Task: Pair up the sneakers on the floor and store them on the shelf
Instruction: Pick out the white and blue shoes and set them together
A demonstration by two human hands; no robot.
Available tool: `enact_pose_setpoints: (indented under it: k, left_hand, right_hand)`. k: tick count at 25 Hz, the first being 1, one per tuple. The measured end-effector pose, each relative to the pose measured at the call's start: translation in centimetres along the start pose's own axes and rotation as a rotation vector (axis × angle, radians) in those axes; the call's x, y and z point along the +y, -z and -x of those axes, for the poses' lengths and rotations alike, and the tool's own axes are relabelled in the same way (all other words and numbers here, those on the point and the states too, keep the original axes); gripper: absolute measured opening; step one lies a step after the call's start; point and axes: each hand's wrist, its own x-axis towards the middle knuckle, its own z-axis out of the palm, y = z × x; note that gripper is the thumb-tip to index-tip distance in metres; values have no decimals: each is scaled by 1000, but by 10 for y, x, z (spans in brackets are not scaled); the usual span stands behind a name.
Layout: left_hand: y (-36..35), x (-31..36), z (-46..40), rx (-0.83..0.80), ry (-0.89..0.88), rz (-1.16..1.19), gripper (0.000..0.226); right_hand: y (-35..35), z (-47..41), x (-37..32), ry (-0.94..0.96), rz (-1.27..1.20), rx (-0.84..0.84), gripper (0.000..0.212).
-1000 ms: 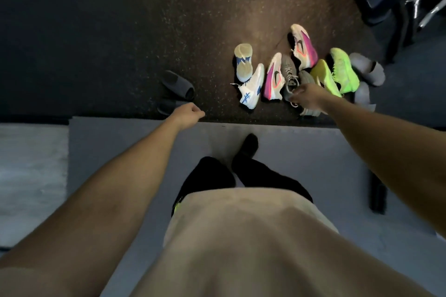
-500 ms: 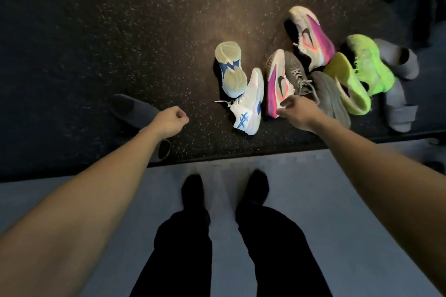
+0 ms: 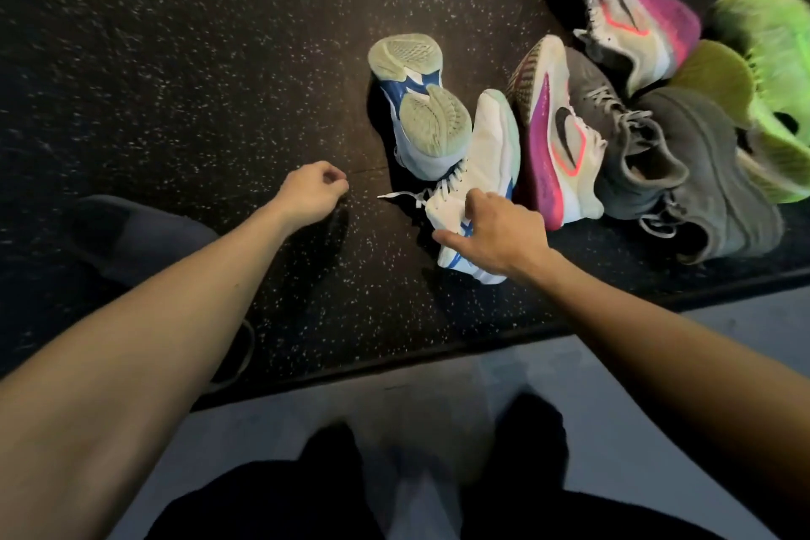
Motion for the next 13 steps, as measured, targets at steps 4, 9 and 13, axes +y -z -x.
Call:
enact_pose_setpoints:
  k: [4,9,13]
  left_hand:
    - [-29,-3,-49,128,-80,107,23]
    - [-49,18,-68,64,-116,248,23]
    - [-53,43,-66,-71,-31,397,47]
  right_hand:
    - [-27,-20,-8,-14,151,138,66]
    - [-41,-30,-8,-4,135,214,55]
    - [-40,-29,-4,-13,103,248,52]
